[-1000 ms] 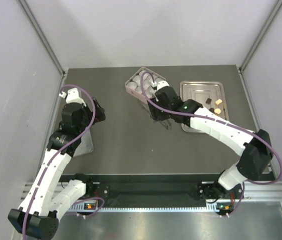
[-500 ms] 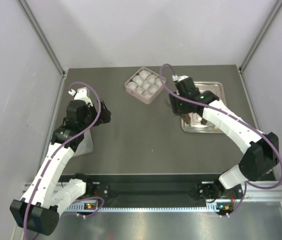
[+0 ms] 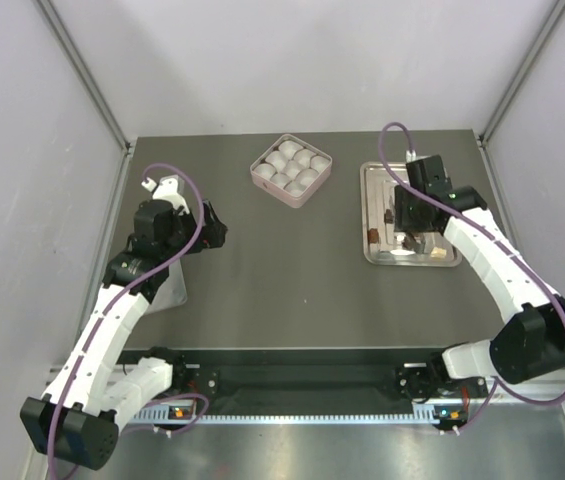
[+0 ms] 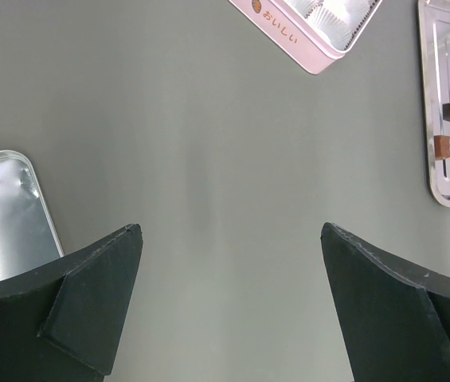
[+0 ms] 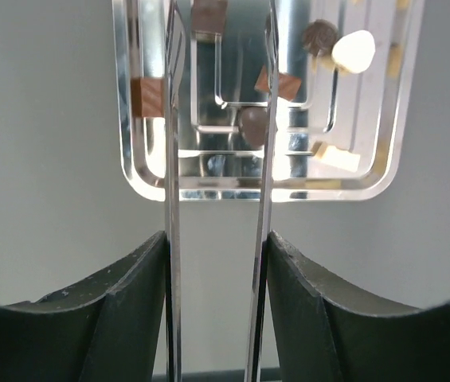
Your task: Pack the chocolate
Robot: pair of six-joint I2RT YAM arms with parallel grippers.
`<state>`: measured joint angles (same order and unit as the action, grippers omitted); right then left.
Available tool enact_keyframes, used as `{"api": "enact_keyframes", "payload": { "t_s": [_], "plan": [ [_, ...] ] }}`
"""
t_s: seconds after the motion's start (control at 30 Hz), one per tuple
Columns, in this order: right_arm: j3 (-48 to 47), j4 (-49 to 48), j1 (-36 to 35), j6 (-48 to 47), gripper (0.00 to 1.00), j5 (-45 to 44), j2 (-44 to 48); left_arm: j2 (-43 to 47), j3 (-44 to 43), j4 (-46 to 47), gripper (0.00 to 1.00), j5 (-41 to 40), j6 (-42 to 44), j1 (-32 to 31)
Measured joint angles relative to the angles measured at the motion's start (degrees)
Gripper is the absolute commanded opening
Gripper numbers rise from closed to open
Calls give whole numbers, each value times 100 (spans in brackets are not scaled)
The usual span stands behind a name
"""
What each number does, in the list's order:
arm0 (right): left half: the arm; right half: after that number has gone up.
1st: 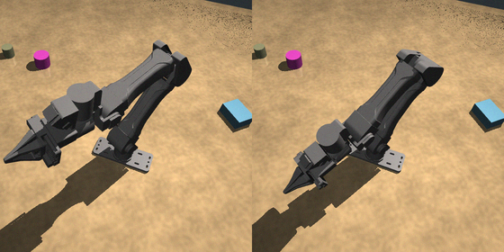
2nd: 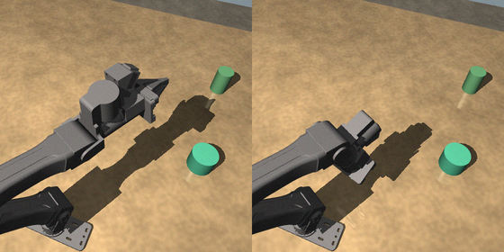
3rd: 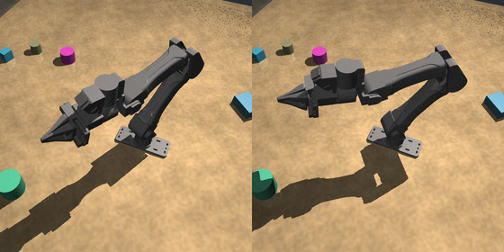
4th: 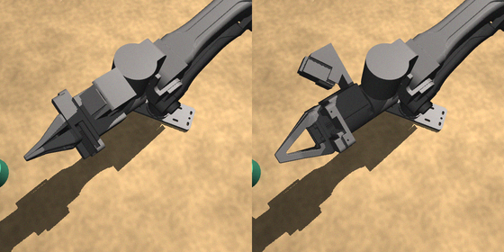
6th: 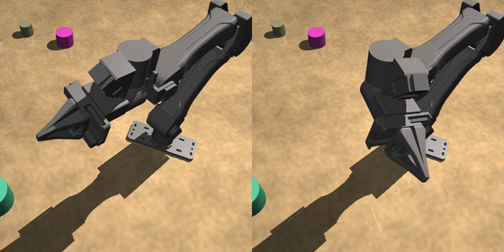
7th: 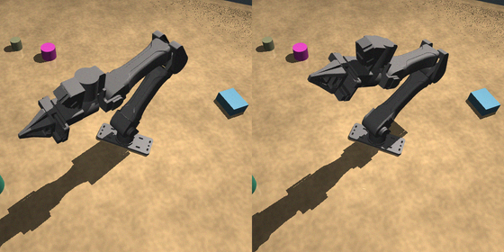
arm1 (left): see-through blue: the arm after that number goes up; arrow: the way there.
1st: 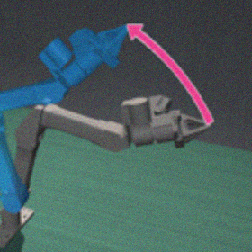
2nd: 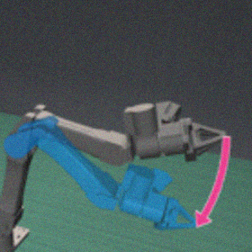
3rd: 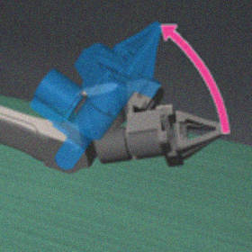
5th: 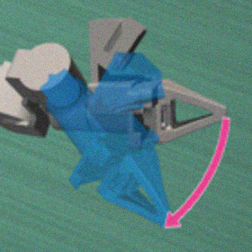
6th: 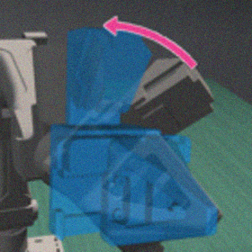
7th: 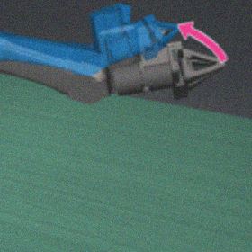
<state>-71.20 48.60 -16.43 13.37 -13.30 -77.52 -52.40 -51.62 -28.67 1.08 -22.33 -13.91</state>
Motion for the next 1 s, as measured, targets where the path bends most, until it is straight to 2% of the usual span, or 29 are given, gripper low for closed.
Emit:
{"api": "enact_keyframes", "payload": {
  "t_s": [0.4, 0.77, 1.0],
  "plan": [
    [199, -476, 17, 144, 48, 162, -306, 0, 42, 4, 99, 87, 2, 0],
    [260, -922, 37, 223, 47, 243, -997, -50, 42, 13, 99, 105, 0, 0],
    [382, -1047, 111, 229, 45, 249, -1054, -76, 42, 17, 99, 107, 0, 0]
  ]
}}
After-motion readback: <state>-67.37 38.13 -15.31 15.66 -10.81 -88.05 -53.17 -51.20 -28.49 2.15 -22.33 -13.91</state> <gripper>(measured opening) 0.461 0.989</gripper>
